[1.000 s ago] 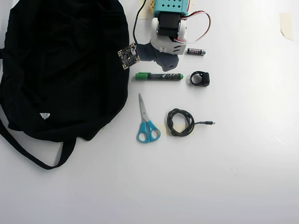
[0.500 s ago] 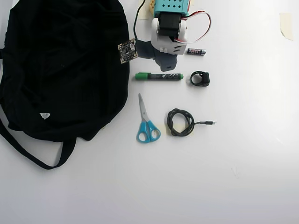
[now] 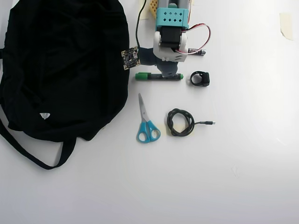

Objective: Put the green marker into the black bag

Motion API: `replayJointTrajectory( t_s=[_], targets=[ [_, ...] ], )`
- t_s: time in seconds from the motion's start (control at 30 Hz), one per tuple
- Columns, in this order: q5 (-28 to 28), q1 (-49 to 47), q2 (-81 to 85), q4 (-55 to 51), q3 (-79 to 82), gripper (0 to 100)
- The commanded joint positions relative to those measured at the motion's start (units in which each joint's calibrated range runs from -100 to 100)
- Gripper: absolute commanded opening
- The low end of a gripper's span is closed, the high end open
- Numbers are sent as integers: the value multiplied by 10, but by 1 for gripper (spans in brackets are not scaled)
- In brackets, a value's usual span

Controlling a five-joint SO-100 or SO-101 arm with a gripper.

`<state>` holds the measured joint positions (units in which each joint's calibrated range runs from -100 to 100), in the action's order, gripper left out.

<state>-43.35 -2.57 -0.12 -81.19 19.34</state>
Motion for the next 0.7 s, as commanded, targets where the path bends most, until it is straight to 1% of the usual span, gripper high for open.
replayJointTrajectory(
  t_s=[0.0,0.17,0.43,0.67],
  targets=[
    [-3,-17,0,36,-11,22],
    [-4,-21,-2,79,-3,22],
    [-4,-27,-60,87,-10,22],
    [-11,-24,-68,122,-4,22]
  ],
)
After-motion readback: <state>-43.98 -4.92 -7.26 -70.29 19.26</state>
